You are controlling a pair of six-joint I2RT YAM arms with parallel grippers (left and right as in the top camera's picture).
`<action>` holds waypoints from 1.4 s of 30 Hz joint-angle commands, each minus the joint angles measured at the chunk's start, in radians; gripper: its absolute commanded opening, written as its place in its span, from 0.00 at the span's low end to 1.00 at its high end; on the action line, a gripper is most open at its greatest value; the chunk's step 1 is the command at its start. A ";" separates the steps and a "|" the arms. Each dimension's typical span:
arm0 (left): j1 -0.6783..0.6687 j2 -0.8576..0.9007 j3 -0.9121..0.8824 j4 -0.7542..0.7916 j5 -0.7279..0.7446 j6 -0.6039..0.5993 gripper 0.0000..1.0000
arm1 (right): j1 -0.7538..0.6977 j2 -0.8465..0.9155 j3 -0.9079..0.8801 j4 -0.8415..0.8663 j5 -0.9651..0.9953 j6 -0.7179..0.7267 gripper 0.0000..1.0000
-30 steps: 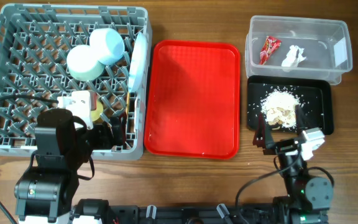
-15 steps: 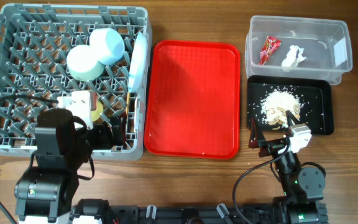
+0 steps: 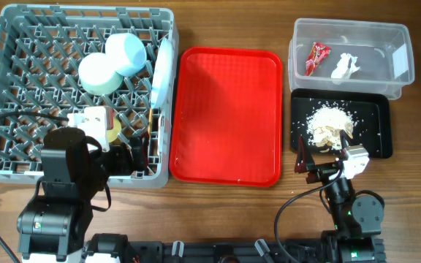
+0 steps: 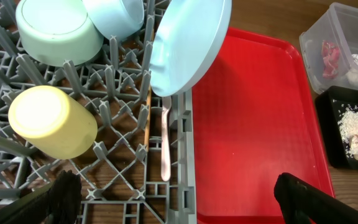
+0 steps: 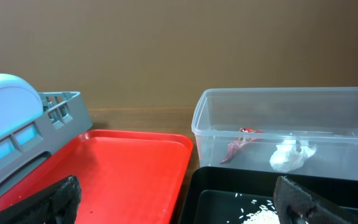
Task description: Sort waste into correct bins and load items into the dishwasher rack
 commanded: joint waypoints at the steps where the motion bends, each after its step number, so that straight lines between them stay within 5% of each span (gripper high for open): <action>1: 0.005 -0.002 -0.005 0.003 0.015 0.020 1.00 | -0.007 -0.012 -0.001 0.001 0.014 -0.018 0.99; 14: 0.005 -0.014 -0.005 -0.003 0.006 0.026 1.00 | -0.007 -0.011 -0.001 0.001 0.014 -0.018 1.00; 20: 0.006 -0.204 -0.067 0.011 -0.063 0.019 1.00 | -0.007 -0.011 -0.001 0.001 0.014 -0.018 1.00; 29: 0.006 -0.621 -0.500 0.329 -0.063 0.019 1.00 | -0.007 -0.011 -0.001 0.001 0.014 -0.018 1.00; 37: 0.006 -0.739 -0.824 0.826 -0.061 0.013 1.00 | -0.007 -0.011 -0.001 0.001 0.014 -0.018 1.00; 42: 0.006 -0.739 -0.901 1.002 -0.098 0.025 1.00 | -0.007 -0.011 -0.001 0.001 0.014 -0.018 1.00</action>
